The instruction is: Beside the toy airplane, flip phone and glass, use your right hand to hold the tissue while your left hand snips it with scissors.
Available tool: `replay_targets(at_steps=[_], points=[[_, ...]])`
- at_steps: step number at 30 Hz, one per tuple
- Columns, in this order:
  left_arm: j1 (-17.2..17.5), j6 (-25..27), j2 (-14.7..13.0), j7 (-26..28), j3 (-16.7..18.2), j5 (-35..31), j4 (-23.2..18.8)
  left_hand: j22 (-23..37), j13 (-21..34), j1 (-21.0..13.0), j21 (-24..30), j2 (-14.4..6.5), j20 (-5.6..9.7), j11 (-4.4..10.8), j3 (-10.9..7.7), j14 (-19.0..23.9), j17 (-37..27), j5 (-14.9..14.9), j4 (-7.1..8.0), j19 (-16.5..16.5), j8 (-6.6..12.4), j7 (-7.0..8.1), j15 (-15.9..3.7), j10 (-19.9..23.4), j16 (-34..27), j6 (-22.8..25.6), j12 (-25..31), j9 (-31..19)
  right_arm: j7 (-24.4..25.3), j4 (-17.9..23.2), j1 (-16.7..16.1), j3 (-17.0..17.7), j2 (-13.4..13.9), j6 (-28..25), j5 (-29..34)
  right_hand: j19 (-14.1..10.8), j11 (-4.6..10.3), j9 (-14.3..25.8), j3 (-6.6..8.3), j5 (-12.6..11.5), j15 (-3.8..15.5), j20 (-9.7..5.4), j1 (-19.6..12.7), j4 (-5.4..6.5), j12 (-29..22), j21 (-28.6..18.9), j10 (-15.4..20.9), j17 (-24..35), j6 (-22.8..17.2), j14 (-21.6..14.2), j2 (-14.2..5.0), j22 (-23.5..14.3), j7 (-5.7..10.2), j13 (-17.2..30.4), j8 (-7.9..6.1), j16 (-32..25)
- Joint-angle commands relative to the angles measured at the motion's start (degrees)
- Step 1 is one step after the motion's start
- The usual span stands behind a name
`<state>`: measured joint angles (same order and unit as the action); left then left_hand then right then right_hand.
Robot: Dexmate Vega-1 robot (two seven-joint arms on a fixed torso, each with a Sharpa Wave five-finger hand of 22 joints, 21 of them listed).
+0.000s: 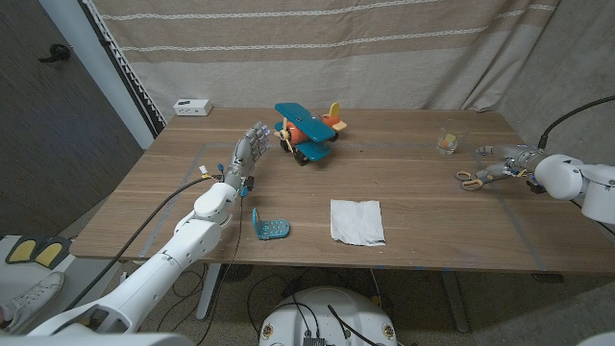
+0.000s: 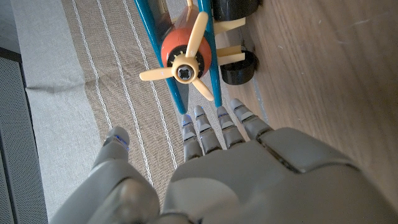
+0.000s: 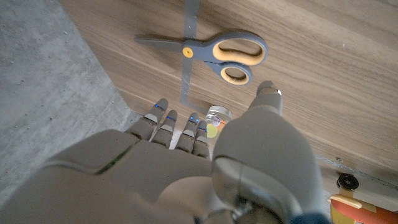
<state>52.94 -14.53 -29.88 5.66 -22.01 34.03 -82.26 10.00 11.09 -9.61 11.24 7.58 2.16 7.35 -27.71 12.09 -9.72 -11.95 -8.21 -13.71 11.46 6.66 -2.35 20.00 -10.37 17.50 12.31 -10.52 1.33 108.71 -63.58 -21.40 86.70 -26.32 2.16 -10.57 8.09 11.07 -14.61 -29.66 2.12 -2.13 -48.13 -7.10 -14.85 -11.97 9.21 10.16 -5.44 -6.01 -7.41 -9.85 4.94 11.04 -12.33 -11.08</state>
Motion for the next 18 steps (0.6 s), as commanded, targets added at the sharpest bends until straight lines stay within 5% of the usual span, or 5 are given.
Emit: replay_targets(at_steps=[1,18], points=[[0.59,0.17,-0.18,0.34,0.18,0.02,-0.86,0.20,0.06,-0.24,0.14,-0.38,4.14,-0.11,0.00,0.11,-0.25,-0.01,-0.06,-0.22,-0.09,-0.20,-7.87,0.59,-0.11,0.35,-0.14,-0.30,-2.34,-1.33,1.59,-1.12,-0.78,1.12,2.12,-1.14,0.10,0.14,0.24,0.26,9.81,-6.79,-0.99,-0.20,-0.23,-0.33,0.69,0.07,0.05,-1.07,0.06,-0.14,0.43,0.31,-0.32,-0.25],[1.16,-1.05,0.07,0.65,0.37,-0.28,-0.80,0.20,0.06,-0.20,0.07,-0.36,3.99,0.01,0.05,0.07,-0.25,-0.02,-0.04,-0.10,-0.11,-0.12,-7.91,0.72,-0.09,0.36,-0.11,-0.30,-3.28,-1.60,1.44,-1.56,-0.12,-0.40,3.23,-2.01,0.48,0.16,0.68,0.80,10.05,-6.55,-2.34,-0.10,-0.38,0.13,1.90,0.23,-0.44,-2.75,-0.39,-0.18,0.29,0.33,-0.33,-0.17]])
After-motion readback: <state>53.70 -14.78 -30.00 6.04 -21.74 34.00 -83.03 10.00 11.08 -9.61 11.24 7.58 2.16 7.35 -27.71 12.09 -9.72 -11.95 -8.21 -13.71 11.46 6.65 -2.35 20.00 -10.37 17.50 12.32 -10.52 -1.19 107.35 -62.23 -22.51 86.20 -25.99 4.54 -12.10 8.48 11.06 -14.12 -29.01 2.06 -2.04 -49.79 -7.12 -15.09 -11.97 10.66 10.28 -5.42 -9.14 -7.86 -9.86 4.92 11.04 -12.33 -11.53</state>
